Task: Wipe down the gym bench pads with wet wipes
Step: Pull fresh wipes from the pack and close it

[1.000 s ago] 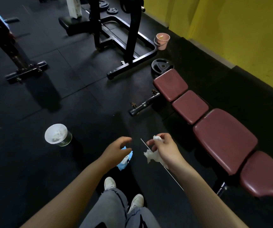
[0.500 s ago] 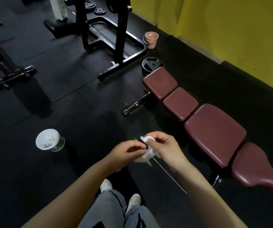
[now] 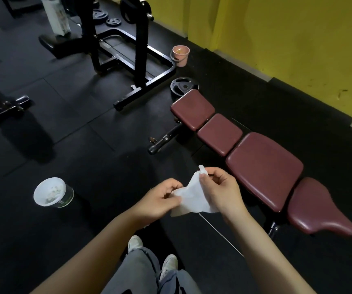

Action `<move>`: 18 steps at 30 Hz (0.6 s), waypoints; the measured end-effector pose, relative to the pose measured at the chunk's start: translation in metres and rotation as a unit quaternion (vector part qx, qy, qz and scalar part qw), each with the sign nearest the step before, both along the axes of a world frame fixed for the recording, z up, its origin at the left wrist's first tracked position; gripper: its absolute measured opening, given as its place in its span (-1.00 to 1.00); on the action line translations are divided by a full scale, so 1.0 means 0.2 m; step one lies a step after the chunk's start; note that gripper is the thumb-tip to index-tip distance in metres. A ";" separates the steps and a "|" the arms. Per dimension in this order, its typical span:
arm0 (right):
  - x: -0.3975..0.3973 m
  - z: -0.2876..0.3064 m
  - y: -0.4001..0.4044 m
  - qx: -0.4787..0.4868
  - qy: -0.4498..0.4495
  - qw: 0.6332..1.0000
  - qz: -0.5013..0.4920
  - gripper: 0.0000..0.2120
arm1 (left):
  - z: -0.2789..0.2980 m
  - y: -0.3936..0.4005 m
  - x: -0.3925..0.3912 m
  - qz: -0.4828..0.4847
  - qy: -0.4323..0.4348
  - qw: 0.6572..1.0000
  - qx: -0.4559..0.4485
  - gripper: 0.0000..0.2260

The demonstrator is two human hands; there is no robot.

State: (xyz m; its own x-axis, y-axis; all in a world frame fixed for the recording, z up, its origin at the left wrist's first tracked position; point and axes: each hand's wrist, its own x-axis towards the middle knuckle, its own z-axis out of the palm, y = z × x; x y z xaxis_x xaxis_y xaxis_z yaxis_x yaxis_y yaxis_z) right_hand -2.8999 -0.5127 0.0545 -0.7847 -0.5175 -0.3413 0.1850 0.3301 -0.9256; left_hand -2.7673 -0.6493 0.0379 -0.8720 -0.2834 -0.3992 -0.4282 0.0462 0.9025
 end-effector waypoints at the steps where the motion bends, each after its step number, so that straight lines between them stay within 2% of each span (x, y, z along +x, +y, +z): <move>1: -0.01 0.00 0.02 0.014 -0.013 1.000 -0.007 -0.95 | 0.00 0.00 -0.02 0.014 0.000 1.000 -0.001 -0.86; 3: -0.03 0.00 0.05 0.051 -0.061 0.997 0.016 -0.79 | 0.02 0.02 -0.05 0.051 0.005 0.999 0.010 -0.83; 5: -0.05 0.02 0.09 0.050 -0.131 0.988 0.067 -0.67 | 0.04 0.02 -0.09 0.091 0.012 0.993 0.067 -0.82; 7: -0.06 0.04 0.13 0.024 -0.157 0.984 0.082 -0.75 | 0.04 0.00 -0.13 0.121 0.009 0.985 0.126 -0.78; 10: -0.10 0.04 0.15 0.017 -0.133 0.991 0.008 -0.90 | 0.02 -0.06 -0.21 0.134 -0.036 0.978 0.157 -0.67; 12: -0.12 0.02 0.15 0.011 -0.126 0.991 -0.037 -0.91 | 0.00 -0.08 -0.27 0.145 -0.074 0.967 0.198 -0.59; 14: -0.15 0.00 0.14 0.010 -0.131 0.989 -0.069 -0.90 | 0.01 -0.09 -0.32 0.117 -0.099 0.957 0.246 -0.54; 18: -0.24 -0.03 0.09 -0.011 -0.184 0.977 -0.108 -0.84 | 0.01 -0.14 -0.41 0.053 -0.071 0.950 0.299 -0.65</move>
State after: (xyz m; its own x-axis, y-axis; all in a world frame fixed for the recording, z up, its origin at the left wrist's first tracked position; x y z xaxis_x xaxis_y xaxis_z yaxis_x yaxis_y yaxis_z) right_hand -2.9471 -0.4948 0.0483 -0.7027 -0.3643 -0.6111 0.5693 0.2274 -0.7901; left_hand -2.8491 -0.6767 0.0392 -0.7761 -0.0519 -0.6284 -0.5218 -0.5066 0.6864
